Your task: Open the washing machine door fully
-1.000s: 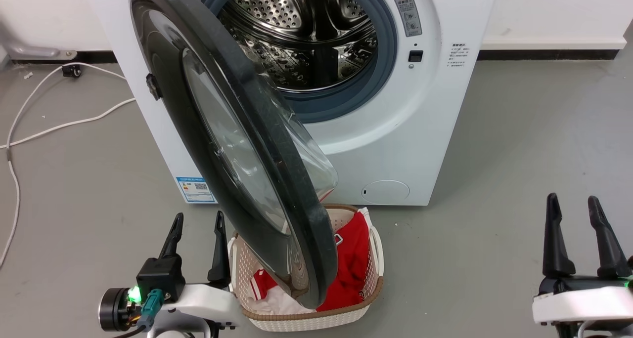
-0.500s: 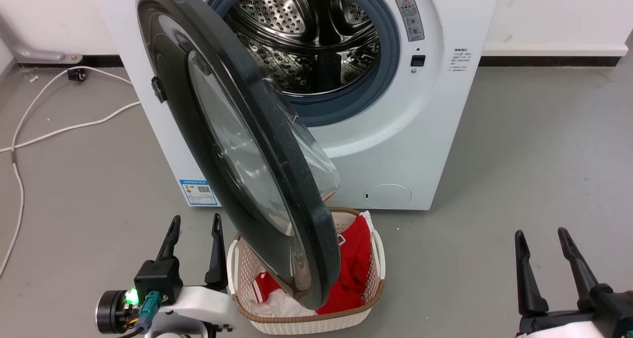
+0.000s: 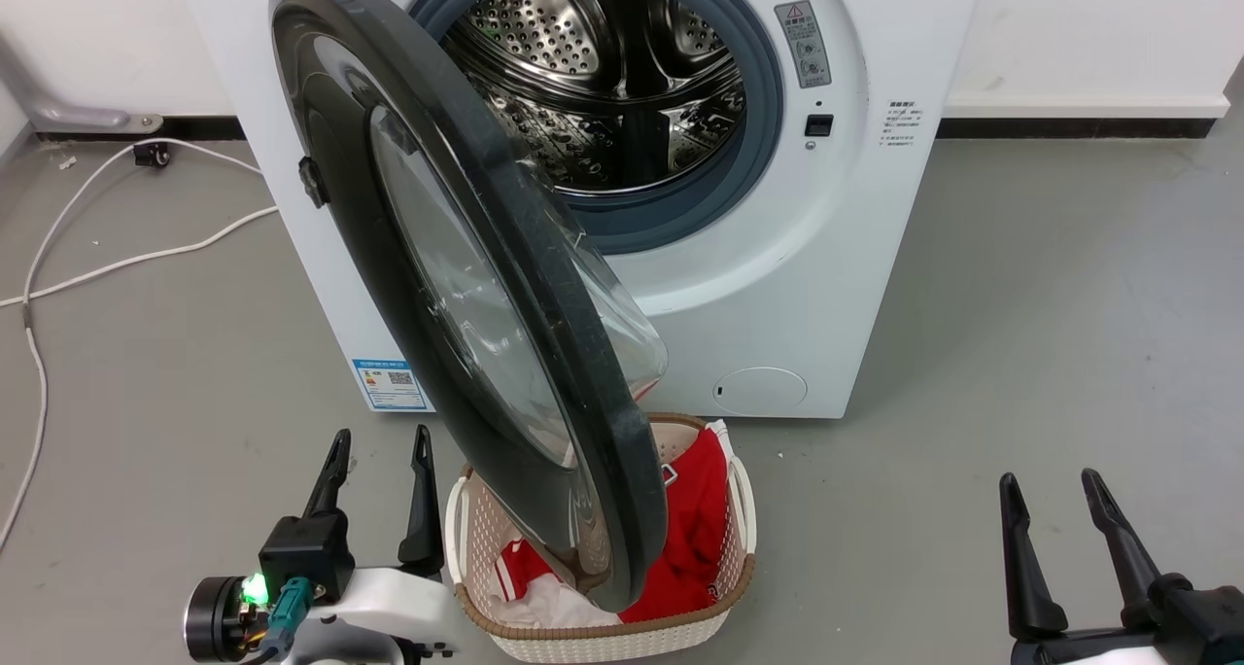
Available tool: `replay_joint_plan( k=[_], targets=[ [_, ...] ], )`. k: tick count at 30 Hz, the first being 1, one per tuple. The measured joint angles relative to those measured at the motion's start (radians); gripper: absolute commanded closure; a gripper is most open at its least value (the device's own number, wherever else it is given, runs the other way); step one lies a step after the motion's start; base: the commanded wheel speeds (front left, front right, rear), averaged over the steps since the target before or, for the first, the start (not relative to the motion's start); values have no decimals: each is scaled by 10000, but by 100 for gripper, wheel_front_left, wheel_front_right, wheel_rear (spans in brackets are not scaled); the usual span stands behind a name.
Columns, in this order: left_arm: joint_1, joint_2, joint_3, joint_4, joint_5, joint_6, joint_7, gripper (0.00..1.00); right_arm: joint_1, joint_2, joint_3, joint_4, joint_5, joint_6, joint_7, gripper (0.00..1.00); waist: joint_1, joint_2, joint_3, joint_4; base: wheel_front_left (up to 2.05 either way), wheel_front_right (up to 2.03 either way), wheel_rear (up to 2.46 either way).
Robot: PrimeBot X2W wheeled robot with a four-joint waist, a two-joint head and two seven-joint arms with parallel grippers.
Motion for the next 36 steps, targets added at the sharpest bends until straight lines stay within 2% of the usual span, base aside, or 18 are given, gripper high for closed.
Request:
replay_joint_plan(
  k=[11, 12, 13, 14, 15, 26, 36],
  targets=[
    [21, 0, -29, 8, 59, -40, 0, 0, -7, 0, -75, 23, 42, 0, -6, 0, 0, 0, 78, 44, 0, 0, 0],
    [35, 0, -33, 8, 59, -42, 0, 7, -7, 0, -81, 25, 44, 0, -6, 0, 0, 0, 84, 50, 0, 0, 0],
    [38, 0, -44, 8, 59, -44, 0, 39, -7, 0, -88, 29, 44, 0, -12, 0, 0, 0, 90, 53, 0, 0, 0],
    [38, 2, -56, 6, 61, -52, 0, 65, -7, 0, -90, 38, 44, 0, -15, 0, 0, 0, 93, 56, 0, 0, 0],
    [39, 0, -61, 6, 61, -61, 0, 100, -7, 0, -96, 46, 42, 0, -17, 0, 0, 0, 97, 55, 0, 0, 0],
    [40, 0, -52, -81, 58, -178, 0, 100, -21, 2, -125, 134, 71, 0, -98, 0, 0, 0, 135, 59, 0, 0, 0],
    [-177, 0, 119, -1172, -98, -128, 0, 100, -57, 2, -102, 253, 144, 0, -136, 0, 0, 0, 120, 123, 0, 0, 0]
  ],
)
